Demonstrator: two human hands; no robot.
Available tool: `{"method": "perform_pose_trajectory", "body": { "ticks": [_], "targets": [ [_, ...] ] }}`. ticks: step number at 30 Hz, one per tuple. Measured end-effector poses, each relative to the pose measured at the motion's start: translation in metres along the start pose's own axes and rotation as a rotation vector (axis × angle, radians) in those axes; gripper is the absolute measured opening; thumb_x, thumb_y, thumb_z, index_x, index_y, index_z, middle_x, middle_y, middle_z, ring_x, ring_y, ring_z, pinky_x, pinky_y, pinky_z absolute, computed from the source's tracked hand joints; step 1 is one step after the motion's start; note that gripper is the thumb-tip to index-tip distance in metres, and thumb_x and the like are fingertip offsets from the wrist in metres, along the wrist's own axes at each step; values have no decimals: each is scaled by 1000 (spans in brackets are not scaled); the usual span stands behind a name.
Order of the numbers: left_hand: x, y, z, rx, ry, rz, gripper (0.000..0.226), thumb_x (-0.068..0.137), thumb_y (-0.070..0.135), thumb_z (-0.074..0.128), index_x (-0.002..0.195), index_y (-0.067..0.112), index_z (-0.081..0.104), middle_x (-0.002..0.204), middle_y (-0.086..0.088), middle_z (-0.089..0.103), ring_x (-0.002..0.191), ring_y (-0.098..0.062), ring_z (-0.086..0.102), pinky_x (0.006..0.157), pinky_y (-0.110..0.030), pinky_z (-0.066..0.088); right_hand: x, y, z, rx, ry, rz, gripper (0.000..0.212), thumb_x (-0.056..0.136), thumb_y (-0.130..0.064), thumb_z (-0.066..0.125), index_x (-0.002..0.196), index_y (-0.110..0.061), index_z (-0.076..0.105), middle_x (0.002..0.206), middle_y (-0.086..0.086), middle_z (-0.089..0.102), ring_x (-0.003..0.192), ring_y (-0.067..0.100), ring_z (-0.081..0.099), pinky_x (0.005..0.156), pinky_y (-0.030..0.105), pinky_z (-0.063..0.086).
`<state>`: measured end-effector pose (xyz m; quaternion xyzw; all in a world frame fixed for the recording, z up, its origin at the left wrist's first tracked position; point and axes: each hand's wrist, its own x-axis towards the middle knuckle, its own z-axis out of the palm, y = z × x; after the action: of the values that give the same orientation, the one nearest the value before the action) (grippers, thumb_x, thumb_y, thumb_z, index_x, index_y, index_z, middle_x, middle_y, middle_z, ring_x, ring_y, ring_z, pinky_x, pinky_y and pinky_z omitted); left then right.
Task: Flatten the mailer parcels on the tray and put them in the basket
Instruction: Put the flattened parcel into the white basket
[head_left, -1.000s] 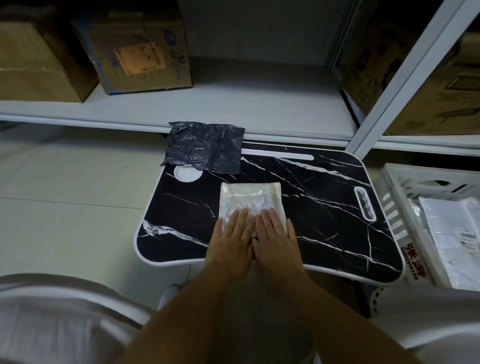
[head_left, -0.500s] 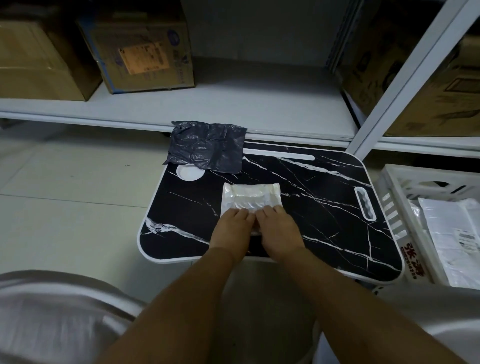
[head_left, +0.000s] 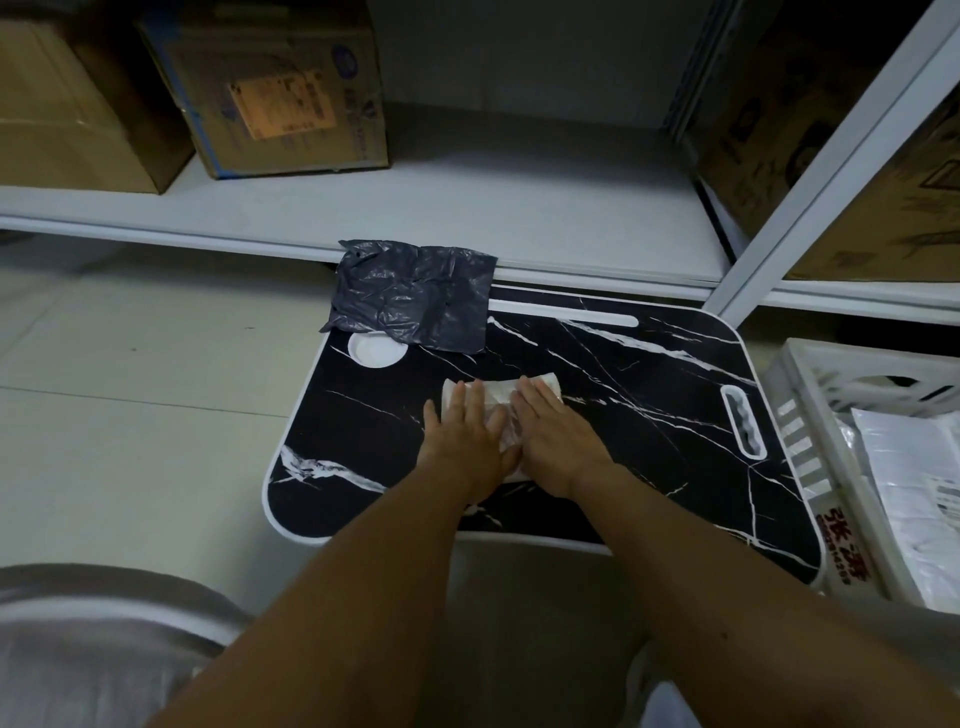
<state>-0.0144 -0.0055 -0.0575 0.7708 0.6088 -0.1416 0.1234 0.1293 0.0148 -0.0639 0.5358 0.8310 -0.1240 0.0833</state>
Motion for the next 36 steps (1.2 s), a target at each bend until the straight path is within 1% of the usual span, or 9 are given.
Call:
{"method": "perform_pose_trajectory", "body": {
  "ticks": [5,10,14,18,20,22,27,31,36],
  "targets": [
    [3,-1,2,-5,-2,-28,73,96,60,16,151,21,-11,158,-9,-19,145,-29,-17,114,-60,2,4,-3,5,66,-15,53,70,99,-32,40,154,-12,3,162,2,-8,148,14,-11,121,40,10],
    [1,-3,3,-21,-8,-44,74,94,64,15,150,25,-14,158,-5,-22,145,-28,-18,115,-60,2,-3,-9,-4,115,-14,95,71,98,-34,43,155,-19,3,161,-6,-12,147,12,-13,120,45,7],
    [-7,2,8,-144,17,-110,71,95,62,15,151,27,-11,158,-4,-21,146,-29,-16,116,-58,5,-17,-15,1,148,155,157,57,99,-32,44,150,-17,20,161,6,-1,149,21,2,118,47,20],
    [-19,5,12,-299,120,-260,73,97,55,26,152,13,2,159,-14,0,147,-27,6,116,-48,17,-33,-24,13,292,274,326,56,101,-39,35,148,-14,20,156,16,15,144,27,19,113,45,31],
    [-25,6,7,-313,198,-308,66,97,48,36,146,9,18,149,-16,27,137,-28,29,107,-43,34,-40,-29,12,393,359,458,54,100,-40,35,145,-11,24,146,18,32,133,30,34,105,44,39],
    [-28,7,-1,-336,244,-347,52,96,39,41,138,10,30,133,-13,41,122,-27,43,95,-38,43,-43,-33,6,469,383,571,49,101,-38,36,139,-9,30,133,16,47,119,29,46,95,43,45],
    [-38,15,-15,-610,145,-449,44,97,20,40,139,16,27,132,-20,37,117,-35,47,91,-42,44,-47,-43,-10,744,290,749,37,100,-30,40,130,-8,35,127,16,53,112,32,55,93,46,46],
    [-51,19,-22,-619,152,-447,51,95,16,36,144,19,21,133,-23,36,118,-37,48,93,-42,43,-56,-45,-20,746,257,762,38,99,-31,42,127,-6,37,127,16,53,112,33,56,89,41,46],
    [-61,26,-43,-600,217,-386,46,94,12,36,140,15,28,129,-19,37,113,-37,49,91,-41,44,-67,-41,-43,737,303,732,37,99,-25,41,130,-5,37,130,18,51,114,36,54,86,36,42]
  ]
}}
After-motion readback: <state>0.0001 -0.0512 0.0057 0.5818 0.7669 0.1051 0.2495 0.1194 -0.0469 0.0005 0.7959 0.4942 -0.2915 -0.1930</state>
